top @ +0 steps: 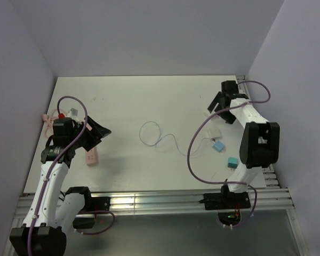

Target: Insert the plug

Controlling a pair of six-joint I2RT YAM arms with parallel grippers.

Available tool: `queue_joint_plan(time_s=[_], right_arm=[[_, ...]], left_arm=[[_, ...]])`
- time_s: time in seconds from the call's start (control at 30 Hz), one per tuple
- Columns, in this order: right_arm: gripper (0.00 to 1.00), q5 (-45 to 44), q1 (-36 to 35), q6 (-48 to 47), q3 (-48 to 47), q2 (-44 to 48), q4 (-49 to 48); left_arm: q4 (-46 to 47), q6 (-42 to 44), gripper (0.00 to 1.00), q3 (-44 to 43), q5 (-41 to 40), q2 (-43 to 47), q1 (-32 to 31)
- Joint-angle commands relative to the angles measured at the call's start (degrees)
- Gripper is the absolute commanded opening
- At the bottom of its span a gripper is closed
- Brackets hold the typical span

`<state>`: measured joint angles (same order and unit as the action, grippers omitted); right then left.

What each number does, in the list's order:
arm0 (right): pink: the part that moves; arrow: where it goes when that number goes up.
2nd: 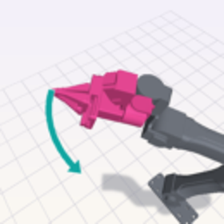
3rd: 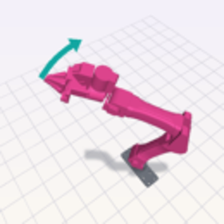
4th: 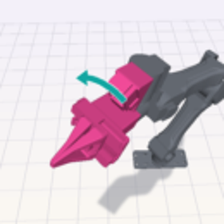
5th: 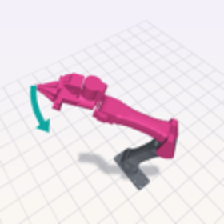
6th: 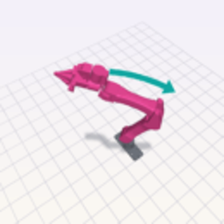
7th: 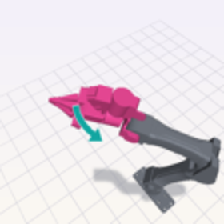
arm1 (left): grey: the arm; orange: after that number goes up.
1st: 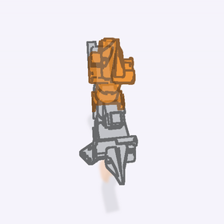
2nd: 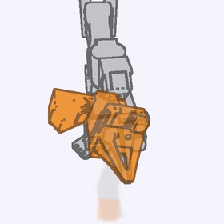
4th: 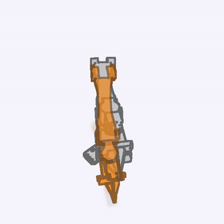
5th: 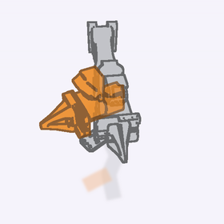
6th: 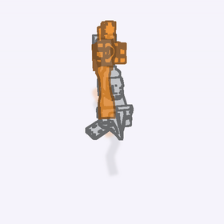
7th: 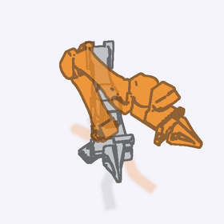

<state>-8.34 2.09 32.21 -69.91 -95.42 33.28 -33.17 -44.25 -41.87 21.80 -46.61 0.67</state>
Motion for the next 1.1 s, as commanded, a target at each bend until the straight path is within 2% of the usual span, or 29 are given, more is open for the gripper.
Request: queue_joint_plan(time_s=[0.0, 0.13, 0.4, 0.7, 0.93, 1.07], right_arm=[[0.97, -5.71, -4.54, 4.44, -6.27, -5.38, 3.37], [0.98, -9.42, -7.62, 7.6, -11.82, -11.18, 5.21], [0.98, -12.66, -8.5, 12.7, -18.85, -19.1, 8.91], [0.96, -15.39, -8.33, 13.41, -21.14, -22.97, 7.95], [0.89, -14.07, -7.19, 12.36, -25.45, -27.63, 7.77], [0.79, -11.97, -7.1, 11.04, -27.38, -28.59, 8.12]], left_arm=[[3.28, -0.31, 0.78, -1.29, 1.4, 0.91, -0.14], [3.64, -0.84, 0.77, -1.02, 1.66, 0.91, -0.05], [2.93, -0.84, 0.77, -1.73, 0.87, 1.08, -0.05], [3.37, -0.93, 0.77, -1.64, 1.31, 0.64, -0.14], [3.2, -0.31, 0.77, -1.47, 0.43, 0.29, -0.05], [3.72, -0.14, 0.76, -1.02, 0.96, -0.32, -0.05]])
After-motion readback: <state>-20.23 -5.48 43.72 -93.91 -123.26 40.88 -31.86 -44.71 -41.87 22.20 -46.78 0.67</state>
